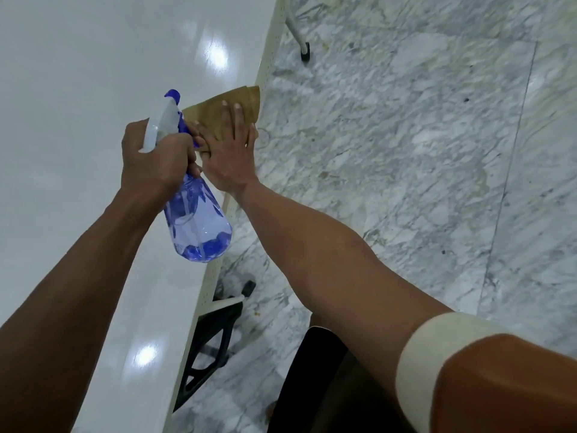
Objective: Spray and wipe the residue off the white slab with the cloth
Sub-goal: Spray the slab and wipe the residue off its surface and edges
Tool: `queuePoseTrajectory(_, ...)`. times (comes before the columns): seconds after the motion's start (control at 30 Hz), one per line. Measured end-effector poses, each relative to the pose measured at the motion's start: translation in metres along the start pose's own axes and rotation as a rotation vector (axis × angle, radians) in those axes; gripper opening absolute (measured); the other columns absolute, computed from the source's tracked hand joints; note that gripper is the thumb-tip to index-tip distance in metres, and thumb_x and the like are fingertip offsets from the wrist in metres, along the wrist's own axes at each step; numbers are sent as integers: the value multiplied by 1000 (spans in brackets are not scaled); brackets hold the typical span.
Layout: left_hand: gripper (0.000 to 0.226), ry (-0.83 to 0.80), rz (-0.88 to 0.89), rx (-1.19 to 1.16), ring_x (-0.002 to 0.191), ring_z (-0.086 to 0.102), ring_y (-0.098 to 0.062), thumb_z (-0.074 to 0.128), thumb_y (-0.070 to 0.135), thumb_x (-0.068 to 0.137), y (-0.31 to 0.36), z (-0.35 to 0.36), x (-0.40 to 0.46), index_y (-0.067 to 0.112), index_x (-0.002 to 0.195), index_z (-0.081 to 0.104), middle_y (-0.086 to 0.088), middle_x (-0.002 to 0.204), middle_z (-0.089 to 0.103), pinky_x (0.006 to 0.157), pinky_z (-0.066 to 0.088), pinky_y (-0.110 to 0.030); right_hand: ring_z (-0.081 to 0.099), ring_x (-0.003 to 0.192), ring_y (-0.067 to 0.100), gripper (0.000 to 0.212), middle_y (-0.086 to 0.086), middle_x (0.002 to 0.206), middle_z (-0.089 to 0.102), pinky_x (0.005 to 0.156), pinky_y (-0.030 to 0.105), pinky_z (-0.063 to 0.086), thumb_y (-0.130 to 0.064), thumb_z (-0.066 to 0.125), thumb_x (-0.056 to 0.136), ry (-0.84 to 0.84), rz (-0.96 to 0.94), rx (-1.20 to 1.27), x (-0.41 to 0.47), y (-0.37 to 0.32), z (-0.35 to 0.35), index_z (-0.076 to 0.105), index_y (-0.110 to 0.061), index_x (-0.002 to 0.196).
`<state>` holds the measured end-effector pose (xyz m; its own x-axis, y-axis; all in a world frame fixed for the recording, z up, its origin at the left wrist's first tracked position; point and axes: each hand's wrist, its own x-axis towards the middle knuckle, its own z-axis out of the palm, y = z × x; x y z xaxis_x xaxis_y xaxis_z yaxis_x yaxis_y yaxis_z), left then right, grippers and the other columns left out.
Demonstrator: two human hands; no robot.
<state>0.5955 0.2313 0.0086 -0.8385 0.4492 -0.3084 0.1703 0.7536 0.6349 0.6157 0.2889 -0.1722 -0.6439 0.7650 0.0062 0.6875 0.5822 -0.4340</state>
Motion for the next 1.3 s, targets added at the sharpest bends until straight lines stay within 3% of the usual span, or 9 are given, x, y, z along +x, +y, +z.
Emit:
queuePoseTrajectory(0.2, 42, 26, -4, -27, 52, 61, -15, 56, 11, 69, -41, -37, -63, 2, 108, 68, -18, 103, 75, 77, 66, -42, 0, 154, 37, 51, 12, 168, 7, 120, 57, 3, -46, 26, 101, -3, -29, -7, -56, -22, 12, 32, -48, 151)
queuePoseTrajectory(0.37, 18, 27, -11, -22, 45, 60, -8, 54, 4, 78, -87, -63, -116, 15, 86, 67, -1, 88, 74, 66, 63, -29, -1, 154, 38, 50, 13, 168, 7, 120, 58, 1, -48, 29, 102, -35, -33, -7, -104, -47, 24, 30, -48, 152)
queuePoseTrajectory(0.43, 21, 26, -19, -24, 40, 58, -6, 53, 0, 78, -103, -68, -132, 18, 79, 64, 1, 83, 72, 59, 60, -25, -2, 154, 39, 51, 14, 168, 5, 120, 59, 2, -48, 29, 101, -64, -33, 4, -121, -54, 24, 29, -47, 153)
queuePoseTrajectory(0.67, 22, 23, -96, -59, 49, 60, -12, 54, 4, 75, -152, -95, -167, 9, 93, 66, -8, 96, 75, 66, 61, -31, -10, 153, 38, 52, 12, 168, -3, 120, 57, -6, -46, 17, 102, -132, -40, 13, -192, -87, 32, 21, -48, 154)
queuePoseTrajectory(0.8, 32, 20, -107, -55, 56, 60, -15, 57, 7, 75, -176, -110, -186, 4, 106, 66, -18, 104, 74, 68, 61, -33, -8, 154, 37, 52, 13, 168, -1, 121, 57, -4, -47, 26, 102, -142, -51, 49, -243, -109, 39, 25, -48, 154)
queuePoseTrajectory(0.93, 18, 9, -102, -47, 54, 60, -16, 56, 7, 72, -195, -125, -206, 13, 86, 66, -24, 102, 73, 72, 63, -38, -9, 154, 36, 52, 12, 168, -2, 119, 56, -11, -47, 27, 102, -138, -27, 66, -283, -133, 50, 27, -46, 154)
queuePoseTrajectory(1.03, 17, -21, -49, -52, 51, 60, -15, 53, 3, 73, -212, -138, -221, 17, 75, 63, -11, 87, 74, 67, 61, -34, -7, 154, 37, 52, 13, 168, 0, 119, 57, -7, -48, 31, 101, -123, -18, 60, -300, -142, 56, 28, -45, 154)
queuePoseTrajectory(1.13, 23, -38, -10, -51, 44, 58, -9, 51, 0, 75, -236, -156, -233, 20, 72, 62, 2, 79, 72, 57, 58, -26, -7, 154, 38, 53, 13, 168, 1, 119, 57, -8, -48, 30, 100, -97, -9, 48, -326, -157, 66, 31, -44, 153)
queuePoseTrajectory(1.3, 22, -87, 45, -27, 40, 58, -7, 50, -1, 75, -276, -181, -252, 17, 75, 63, -1, 81, 71, 54, 58, -24, -6, 154, 38, 55, 15, 168, 4, 120, 59, 2, -44, 32, 97, -49, 6, 94, -369, -178, 79, 36, -41, 152)
